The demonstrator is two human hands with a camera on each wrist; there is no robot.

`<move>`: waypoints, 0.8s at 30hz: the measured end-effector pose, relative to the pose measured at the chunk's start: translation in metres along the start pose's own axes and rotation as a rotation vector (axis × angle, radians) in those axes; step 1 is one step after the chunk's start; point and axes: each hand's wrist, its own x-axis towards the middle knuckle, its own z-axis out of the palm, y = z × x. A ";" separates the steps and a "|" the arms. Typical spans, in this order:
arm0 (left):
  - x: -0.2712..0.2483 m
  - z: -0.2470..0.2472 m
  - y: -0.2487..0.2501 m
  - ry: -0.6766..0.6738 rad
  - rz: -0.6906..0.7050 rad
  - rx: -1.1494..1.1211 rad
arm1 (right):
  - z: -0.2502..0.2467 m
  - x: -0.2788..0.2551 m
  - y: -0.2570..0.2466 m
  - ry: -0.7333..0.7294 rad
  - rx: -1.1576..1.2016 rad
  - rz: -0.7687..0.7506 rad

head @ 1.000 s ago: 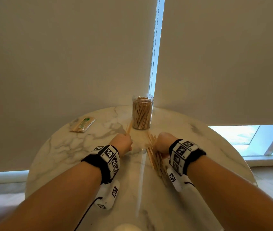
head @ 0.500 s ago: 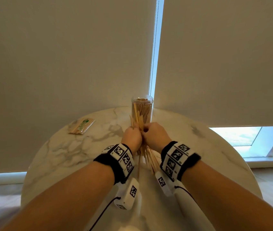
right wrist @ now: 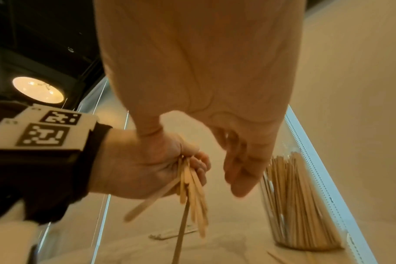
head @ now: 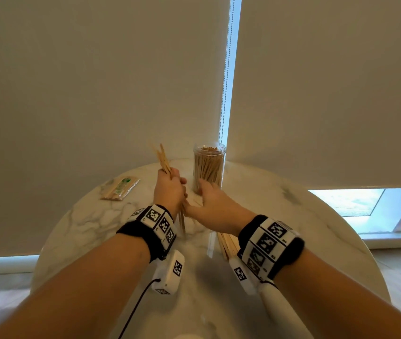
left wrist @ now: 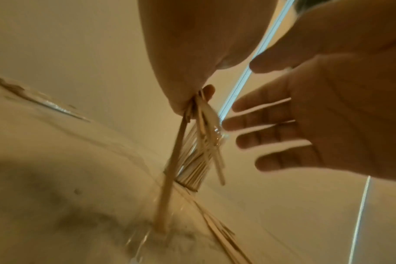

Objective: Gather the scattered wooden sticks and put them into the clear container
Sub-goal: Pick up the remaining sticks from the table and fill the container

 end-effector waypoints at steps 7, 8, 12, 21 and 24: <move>-0.009 0.015 0.013 -0.146 -0.048 -0.309 | 0.000 -0.007 0.000 -0.055 0.110 -0.007; -0.012 0.015 0.014 -0.166 -0.063 -0.341 | -0.001 -0.006 0.003 -0.042 0.139 0.019; -0.018 0.016 0.015 -0.231 -0.091 -0.339 | 0.000 -0.007 0.005 -0.040 0.248 0.060; -0.015 0.011 0.016 -0.193 0.033 -0.294 | 0.004 -0.014 0.004 -0.113 0.094 0.052; -0.023 0.013 0.010 -0.280 0.007 -0.266 | 0.005 -0.014 0.003 -0.065 0.227 0.067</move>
